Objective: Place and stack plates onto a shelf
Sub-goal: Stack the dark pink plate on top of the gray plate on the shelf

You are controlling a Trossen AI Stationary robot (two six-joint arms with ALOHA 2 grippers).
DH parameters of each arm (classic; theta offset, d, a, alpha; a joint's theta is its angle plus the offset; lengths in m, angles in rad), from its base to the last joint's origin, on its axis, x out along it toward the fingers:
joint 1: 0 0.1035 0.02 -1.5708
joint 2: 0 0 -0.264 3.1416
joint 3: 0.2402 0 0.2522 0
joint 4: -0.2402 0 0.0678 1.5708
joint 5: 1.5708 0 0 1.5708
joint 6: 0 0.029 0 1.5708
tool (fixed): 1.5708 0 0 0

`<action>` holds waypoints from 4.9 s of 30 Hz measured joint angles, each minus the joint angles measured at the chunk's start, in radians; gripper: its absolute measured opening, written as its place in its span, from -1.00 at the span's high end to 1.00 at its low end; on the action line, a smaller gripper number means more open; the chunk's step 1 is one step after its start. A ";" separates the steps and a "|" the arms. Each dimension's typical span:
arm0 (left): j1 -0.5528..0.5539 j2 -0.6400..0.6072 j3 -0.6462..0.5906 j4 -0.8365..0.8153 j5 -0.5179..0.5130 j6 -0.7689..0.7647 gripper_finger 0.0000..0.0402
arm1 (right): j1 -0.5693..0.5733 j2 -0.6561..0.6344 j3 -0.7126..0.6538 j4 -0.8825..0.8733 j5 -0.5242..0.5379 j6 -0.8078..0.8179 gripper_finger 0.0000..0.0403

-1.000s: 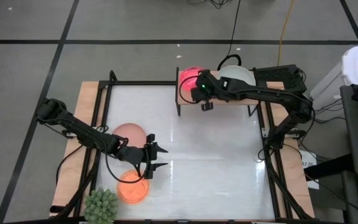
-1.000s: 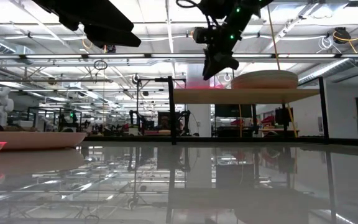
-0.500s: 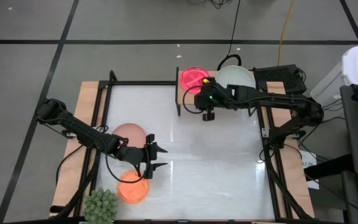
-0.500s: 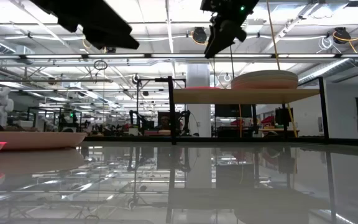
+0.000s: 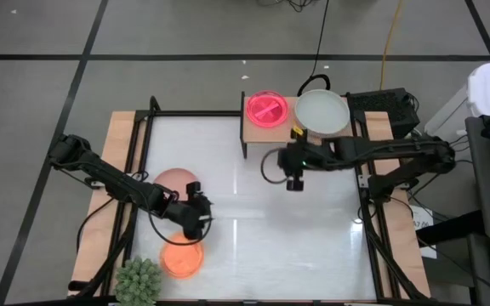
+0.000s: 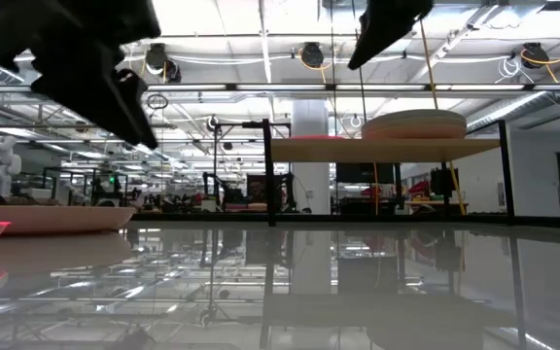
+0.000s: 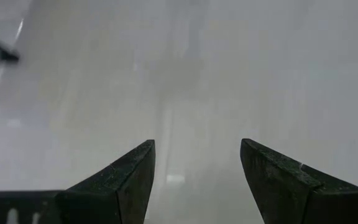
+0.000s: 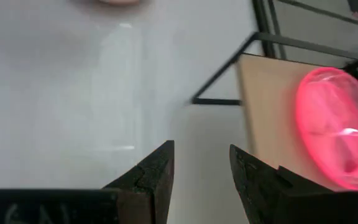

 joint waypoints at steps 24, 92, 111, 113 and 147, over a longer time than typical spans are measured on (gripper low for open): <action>-0.074 0.000 0.000 -0.476 0.056 -0.419 -0.20 | 0.252 -0.222 -0.375 0.296 0.058 0.155 0.31; 0.216 0.000 0.635 -0.618 -0.101 0.857 0.94 | 0.412 -0.327 -0.375 0.130 0.161 0.268 0.31; 0.456 0.089 0.636 -0.233 0.008 1.363 0.94 | 0.450 -0.347 -0.375 0.102 0.163 0.298 0.31; 0.475 0.107 0.636 -0.184 0.009 1.406 0.94 | 0.453 -0.351 -0.375 0.104 0.164 0.298 0.31; 0.383 0.331 0.635 -0.142 0.053 1.561 0.88 | 0.388 -0.174 -0.375 0.415 0.342 -0.100 0.44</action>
